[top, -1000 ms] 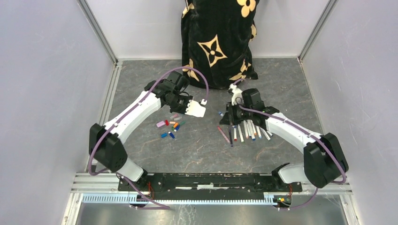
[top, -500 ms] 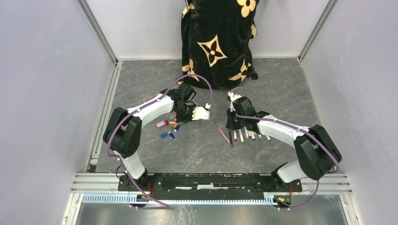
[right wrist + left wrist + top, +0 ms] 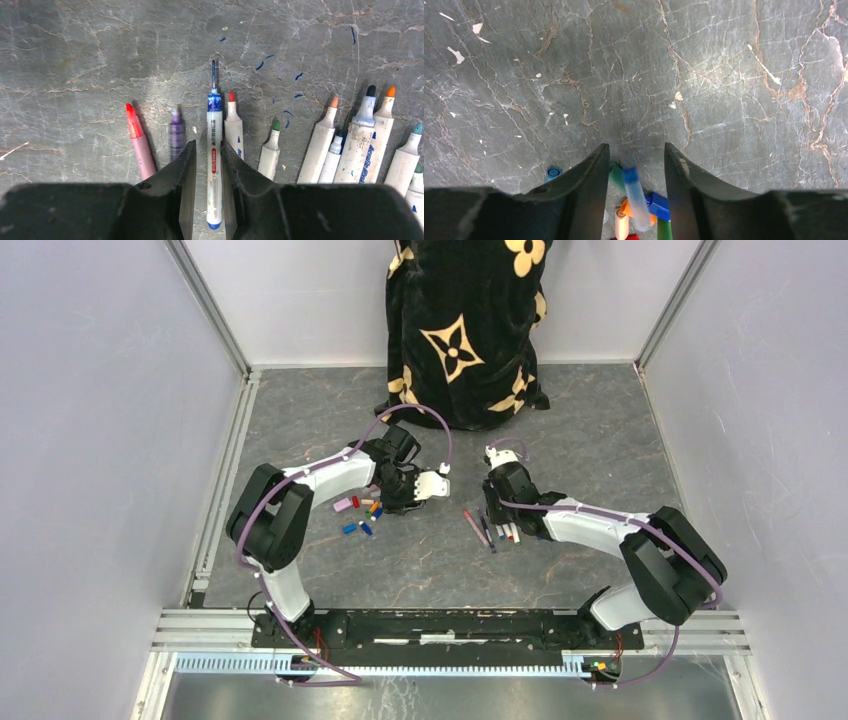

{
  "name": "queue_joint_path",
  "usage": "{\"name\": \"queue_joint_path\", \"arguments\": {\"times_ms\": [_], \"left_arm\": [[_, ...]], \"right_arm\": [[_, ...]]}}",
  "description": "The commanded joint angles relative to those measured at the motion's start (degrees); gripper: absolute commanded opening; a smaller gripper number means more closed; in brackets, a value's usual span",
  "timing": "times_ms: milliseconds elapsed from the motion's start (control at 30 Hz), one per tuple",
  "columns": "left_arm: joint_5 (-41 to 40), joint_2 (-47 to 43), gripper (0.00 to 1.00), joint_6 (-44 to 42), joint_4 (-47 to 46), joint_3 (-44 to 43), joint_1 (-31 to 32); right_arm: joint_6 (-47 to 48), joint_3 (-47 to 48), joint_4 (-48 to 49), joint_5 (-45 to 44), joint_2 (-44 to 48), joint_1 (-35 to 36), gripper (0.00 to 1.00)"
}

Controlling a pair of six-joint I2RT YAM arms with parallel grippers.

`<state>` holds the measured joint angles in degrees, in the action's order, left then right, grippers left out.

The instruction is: Open the pen caps

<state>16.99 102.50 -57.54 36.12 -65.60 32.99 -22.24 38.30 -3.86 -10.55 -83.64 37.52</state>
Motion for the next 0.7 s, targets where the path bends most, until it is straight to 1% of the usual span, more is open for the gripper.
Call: {"name": "queue_joint_path", "arguments": {"times_ms": [0,33,100,133,200,233,267,333,433,467,500,533,600,667], "left_arm": [[3.2,-0.7,0.59,4.9,-2.0,-0.5,0.2],[3.5,-1.0,0.61,5.5,-1.6,-1.1,0.2],[3.9,-1.8,0.77,6.6,-0.6,-2.3,0.2],[3.9,-2.3,0.81,7.7,-0.2,-3.3,0.2],[4.6,-3.6,0.85,10.1,1.2,-6.2,0.1],[5.1,-4.2,0.94,11.0,1.9,-7.6,0.2],[5.4,-4.9,0.99,11.6,2.7,-8.9,0.1],[5.2,-6.0,1.00,13.9,3.9,-12.1,0.1],[1.7,-7.3,1.00,18.1,5.5,-17.5,-0.1],[0.5,-7.9,1.00,20.1,5.6,-19.0,-0.3],[-0.8,-8.6,1.00,21.5,5.6,-20.2,-0.6],[-1.7,-9.3,1.00,22.6,5.5,-21.1,-1.2],[-2.4,-11.1,1.00,24.7,4.7,-21.7,-3.4],[-3.1,-13.2,1.00,27.3,2.2,-21.1,-7.7]], "right_arm": [[-0.4,-1.6,3.4,-3.1,0.1,0.3,0.28],[-0.5,-1.8,5.0,-2.9,0.1,0.4,0.29],[-0.6,-1.8,4.9,-2.6,0.6,0.5,0.29],[-0.7,-1.9,5.0,-2.2,1.1,0.6,0.30],[-0.8,-1.5,4.3,-1.6,2.2,0.6,0.34],[-0.8,-1.0,4.0,-1.3,2.8,0.6,0.37],[-0.7,-0.5,4.0,-0.9,3.6,0.6,0.41],[0.0,0.4,1.9,-0.4,5.6,0.6,0.50],[1.7,1.9,-0.4,-1.0,9.1,0.6,0.70],[2.5,2.2,-1.0,-1.4,10.4,0.6,0.79],[3.4,2.4,-1.7,-2.3,11.6,0.6,0.96],[4.0,2.5,-2.3,-3.7,12.9,0.6,0.98],[5.6,2.4,-3.6,-7.1,15.5,0.5,0.98],[6.6,1.9,-4.3,-11.5,18.9,-0.3,0.98]]}}
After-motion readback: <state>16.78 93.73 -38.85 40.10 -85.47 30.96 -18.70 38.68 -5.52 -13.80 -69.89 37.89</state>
